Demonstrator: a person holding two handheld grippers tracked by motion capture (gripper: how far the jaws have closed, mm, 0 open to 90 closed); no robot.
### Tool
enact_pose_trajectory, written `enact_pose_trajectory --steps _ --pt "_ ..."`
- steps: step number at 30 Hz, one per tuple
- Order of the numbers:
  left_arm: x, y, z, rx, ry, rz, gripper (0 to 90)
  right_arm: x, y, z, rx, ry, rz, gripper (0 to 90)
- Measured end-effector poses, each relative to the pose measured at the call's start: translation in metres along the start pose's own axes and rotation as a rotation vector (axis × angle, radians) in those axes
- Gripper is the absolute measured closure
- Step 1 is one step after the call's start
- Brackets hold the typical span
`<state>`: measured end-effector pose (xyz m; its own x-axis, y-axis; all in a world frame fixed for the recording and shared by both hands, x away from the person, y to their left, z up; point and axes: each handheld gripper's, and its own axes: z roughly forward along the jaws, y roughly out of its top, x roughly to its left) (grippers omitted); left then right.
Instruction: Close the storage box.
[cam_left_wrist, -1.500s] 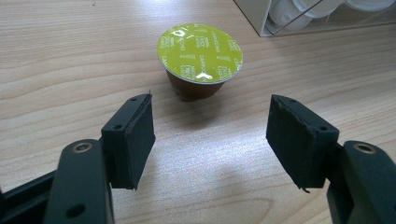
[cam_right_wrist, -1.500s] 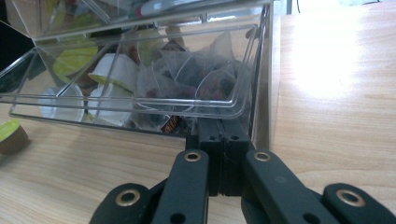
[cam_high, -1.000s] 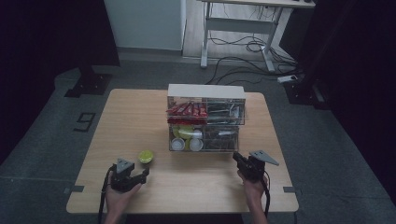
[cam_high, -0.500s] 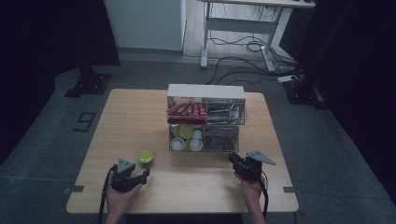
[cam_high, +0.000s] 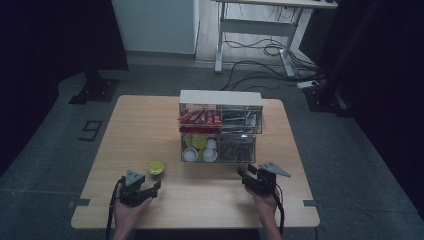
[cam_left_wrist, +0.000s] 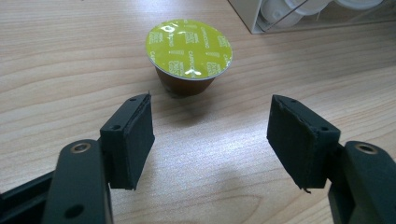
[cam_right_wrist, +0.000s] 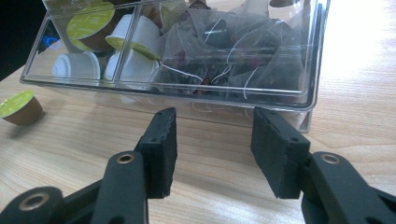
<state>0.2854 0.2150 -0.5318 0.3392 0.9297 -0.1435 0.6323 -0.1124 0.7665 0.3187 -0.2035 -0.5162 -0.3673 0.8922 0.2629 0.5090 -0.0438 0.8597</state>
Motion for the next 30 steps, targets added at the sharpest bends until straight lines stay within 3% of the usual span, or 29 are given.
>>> enact_pose_trajectory --steps 8,19,23,30 --pt "0.000 -0.001 0.001 0.005 -0.009 0.001 31.8 -0.006 -0.004 -0.013 -0.015 0.003 -0.019 46.8" --pt "-0.001 -0.001 0.002 0.019 -0.011 0.013 31.5 -0.030 -0.028 -0.039 0.018 -0.022 -0.093 43.9" --pt "-0.001 -0.002 0.003 0.023 -0.009 0.017 31.5 -0.037 -0.031 -0.038 0.026 -0.036 -0.090 43.3" --pt "0.000 -0.002 0.004 0.031 -0.005 0.019 31.4 -0.034 -0.031 -0.033 0.050 -0.009 -0.131 41.6"
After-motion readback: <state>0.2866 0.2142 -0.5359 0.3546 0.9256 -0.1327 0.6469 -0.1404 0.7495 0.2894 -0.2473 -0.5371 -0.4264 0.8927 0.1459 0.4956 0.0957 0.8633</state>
